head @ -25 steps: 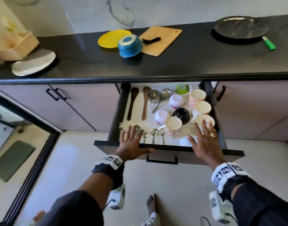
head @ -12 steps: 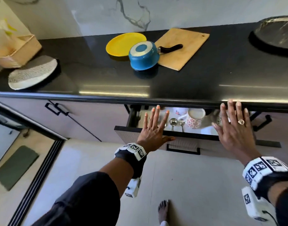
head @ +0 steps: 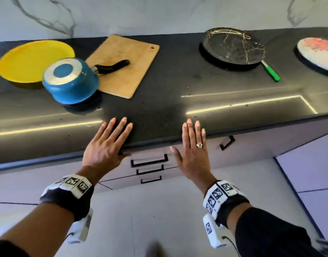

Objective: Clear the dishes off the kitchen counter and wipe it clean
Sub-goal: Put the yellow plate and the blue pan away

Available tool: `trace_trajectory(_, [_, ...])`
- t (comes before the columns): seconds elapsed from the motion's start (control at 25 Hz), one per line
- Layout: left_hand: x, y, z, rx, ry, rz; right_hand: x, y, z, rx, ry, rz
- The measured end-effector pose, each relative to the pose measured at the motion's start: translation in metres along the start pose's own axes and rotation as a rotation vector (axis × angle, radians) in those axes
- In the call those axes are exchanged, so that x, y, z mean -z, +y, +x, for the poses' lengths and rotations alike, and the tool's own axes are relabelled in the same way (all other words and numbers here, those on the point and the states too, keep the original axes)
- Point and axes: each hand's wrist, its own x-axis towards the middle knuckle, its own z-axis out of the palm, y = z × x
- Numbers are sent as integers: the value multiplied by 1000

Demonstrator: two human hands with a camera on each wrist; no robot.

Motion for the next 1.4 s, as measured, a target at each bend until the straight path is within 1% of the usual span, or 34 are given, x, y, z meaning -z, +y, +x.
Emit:
trace_trajectory(0.12, [-5, 4, -3, 31, 59, 14, -9, -16, -22, 2, -17, 133])
trace_trajectory(0.16, [-6, 4, -2, 37, 56, 16, -15, -20, -32, 34, -17, 167])
trace_trajectory(0.24, [-8, 2, -4, 28, 51, 15, -33, -31, -56, 164, -36, 201])
trace_trajectory(0.32, [-13, 0, -9, -47, 94, 39, -55, -40, -74, 269, -137, 208])
trace_trajectory(0.4, [-19, -4, -14, -211, 140, 106, -78, -41, -74, 284, -294, 220])
trace_trajectory(0.48, [-22, -9, -15, -344, 147, 184, -101, -39, -61, 273, -430, 243])
trace_trajectory(0.52, [-23, -11, -15, -366, 151, 213, -116, -39, -53, 269, -492, 244])
trace_trajectory(0.64, [-25, -13, -15, -373, 209, 246, -159, -44, -32, 238, -711, 182])
trace_trajectory(0.72, [-28, -13, -15, -397, 249, 269, -189, -50, -25, 213, -814, 143])
trace_trajectory(0.84, [-31, -13, -14, -402, 311, 279, -224, -58, -24, 88, -928, 86])
trace_trajectory(0.92, [-32, -12, -11, -411, 341, 297, -235, -63, -25, -9, -903, 88])
trace_trajectory(1.0, [-29, -9, -11, -411, 355, 305, -233, -70, -31, -88, -886, 130])
trace_trajectory(1.08, [-26, -8, -11, -401, 352, 317, -224, -72, -44, -125, -914, 158])
trace_trajectory(1.16, [-25, -6, -12, -382, 342, 321, -213, -71, -71, -154, -987, 201])
trace_trajectory(1.24, [-25, -3, -13, -350, 334, 313, -194, -68, -106, -155, -1114, 242])
trace_trajectory(1.28, [-21, 1, -14, -321, 309, 307, -177, -66, -123, -154, -1179, 256])
trace_trajectory(1.32, [-16, 7, -16, -270, 271, 291, -159, -62, -142, -148, -1211, 263])
trace_trajectory(1.36, [-12, 16, -20, -200, 200, 249, -139, -59, -159, -128, -1201, 274])
trace_trajectory(1.4, [-9, 29, -31, -116, 101, 173, -117, -55, -178, -100, -1163, 292])
